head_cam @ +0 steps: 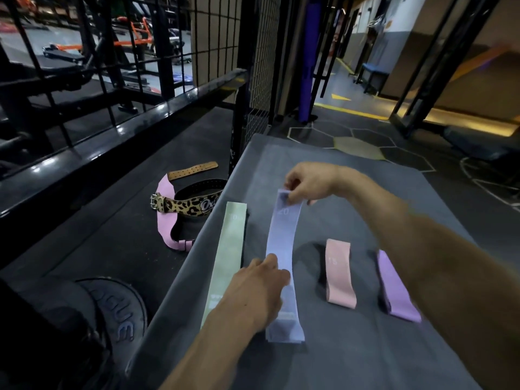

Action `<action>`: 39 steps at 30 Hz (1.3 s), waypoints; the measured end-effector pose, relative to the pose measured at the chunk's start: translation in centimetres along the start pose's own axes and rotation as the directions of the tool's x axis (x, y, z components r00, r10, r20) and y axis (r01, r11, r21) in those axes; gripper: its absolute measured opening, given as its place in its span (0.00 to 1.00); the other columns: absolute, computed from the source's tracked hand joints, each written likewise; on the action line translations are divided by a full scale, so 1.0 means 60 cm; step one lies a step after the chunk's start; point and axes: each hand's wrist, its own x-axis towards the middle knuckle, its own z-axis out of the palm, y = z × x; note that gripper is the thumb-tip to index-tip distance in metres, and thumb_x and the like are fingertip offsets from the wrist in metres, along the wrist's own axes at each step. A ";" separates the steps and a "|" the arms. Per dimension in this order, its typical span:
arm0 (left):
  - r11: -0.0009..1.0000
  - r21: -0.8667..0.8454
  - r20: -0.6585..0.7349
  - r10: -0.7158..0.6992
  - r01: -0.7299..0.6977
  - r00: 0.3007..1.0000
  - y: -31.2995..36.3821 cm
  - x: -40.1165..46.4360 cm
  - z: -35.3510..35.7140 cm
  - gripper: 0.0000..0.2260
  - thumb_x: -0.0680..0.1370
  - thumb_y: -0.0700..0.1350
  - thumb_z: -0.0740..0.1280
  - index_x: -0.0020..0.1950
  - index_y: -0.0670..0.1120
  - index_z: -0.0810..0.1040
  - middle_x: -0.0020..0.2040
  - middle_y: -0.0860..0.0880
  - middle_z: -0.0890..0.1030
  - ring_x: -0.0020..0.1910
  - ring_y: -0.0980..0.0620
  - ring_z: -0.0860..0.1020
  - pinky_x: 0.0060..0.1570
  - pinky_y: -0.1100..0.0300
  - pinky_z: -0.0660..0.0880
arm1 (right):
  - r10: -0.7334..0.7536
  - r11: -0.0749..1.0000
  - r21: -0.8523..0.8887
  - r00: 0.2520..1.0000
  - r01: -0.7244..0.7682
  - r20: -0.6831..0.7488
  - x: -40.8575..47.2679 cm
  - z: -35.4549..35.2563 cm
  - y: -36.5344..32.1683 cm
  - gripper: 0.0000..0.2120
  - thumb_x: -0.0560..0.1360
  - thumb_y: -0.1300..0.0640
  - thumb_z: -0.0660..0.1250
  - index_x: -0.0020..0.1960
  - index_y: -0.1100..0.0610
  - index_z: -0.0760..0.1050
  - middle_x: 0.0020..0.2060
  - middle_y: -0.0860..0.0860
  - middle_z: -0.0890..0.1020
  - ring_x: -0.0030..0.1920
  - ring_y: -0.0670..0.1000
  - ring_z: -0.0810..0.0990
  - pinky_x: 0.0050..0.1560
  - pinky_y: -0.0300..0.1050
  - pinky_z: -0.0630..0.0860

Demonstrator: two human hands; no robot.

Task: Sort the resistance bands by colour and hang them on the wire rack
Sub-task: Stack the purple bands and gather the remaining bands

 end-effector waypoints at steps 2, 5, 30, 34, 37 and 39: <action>1.000 -0.018 0.009 0.005 -0.004 1.000 0.003 -0.003 -0.007 0.14 0.81 0.45 0.65 0.66 0.53 0.75 0.64 0.50 0.69 0.61 0.45 0.73 0.57 0.51 0.74 | -0.024 0.998 -0.061 0.998 0.020 -0.062 -0.021 -0.032 -0.008 0.05 0.74 0.58 0.71 0.48 0.58 0.81 0.45 0.55 0.83 0.41 0.54 0.82 0.37 0.46 0.81; 1.000 -0.025 0.019 0.001 0.000 1.000 0.002 0.000 -0.019 0.16 0.82 0.45 0.62 0.70 0.55 0.72 0.68 0.51 0.67 0.65 0.46 0.69 0.62 0.52 0.70 | -0.066 0.977 -0.212 0.981 0.026 -0.181 -0.047 -0.086 -0.028 0.05 0.74 0.57 0.72 0.48 0.57 0.81 0.46 0.55 0.83 0.43 0.54 0.80 0.40 0.46 0.75; 0.963 -0.238 -0.153 -0.167 0.128 0.974 -0.052 -0.026 -0.030 0.22 0.71 0.49 0.74 0.62 0.56 0.71 0.58 0.54 0.72 0.59 0.47 0.74 0.54 0.49 0.76 | -0.159 0.970 -0.190 0.987 0.154 -0.011 -0.220 0.100 -0.055 0.04 0.72 0.53 0.71 0.46 0.52 0.79 0.42 0.47 0.81 0.42 0.51 0.77 0.44 0.46 0.76; 0.964 -0.266 -0.005 0.019 -0.020 1.000 -0.050 -0.033 -0.021 0.32 0.68 0.47 0.77 0.68 0.59 0.70 0.62 0.56 0.69 0.61 0.51 0.68 0.59 0.51 0.73 | -0.126 0.987 -0.097 0.990 0.132 0.066 -0.255 0.106 -0.059 0.05 0.71 0.51 0.72 0.46 0.46 0.78 0.43 0.43 0.80 0.44 0.47 0.78 0.49 0.46 0.79; 0.972 -0.226 0.002 0.060 -0.058 0.998 -0.031 -0.028 -0.013 0.29 0.67 0.48 0.78 0.67 0.59 0.73 0.63 0.55 0.71 0.62 0.51 0.69 0.62 0.54 0.72 | -0.125 0.988 -0.084 0.989 0.132 0.081 -0.269 0.101 -0.064 0.06 0.72 0.52 0.72 0.48 0.46 0.79 0.43 0.42 0.80 0.44 0.46 0.79 0.48 0.44 0.78; 0.977 -0.211 -0.014 0.034 -0.036 0.999 -0.020 -0.023 -0.010 0.26 0.68 0.50 0.77 0.64 0.59 0.76 0.62 0.56 0.73 0.61 0.52 0.71 0.61 0.55 0.73 | -0.121 0.987 -0.089 0.987 0.131 0.109 -0.274 0.097 -0.067 0.07 0.72 0.52 0.73 0.49 0.47 0.79 0.44 0.42 0.82 0.45 0.46 0.79 0.48 0.43 0.78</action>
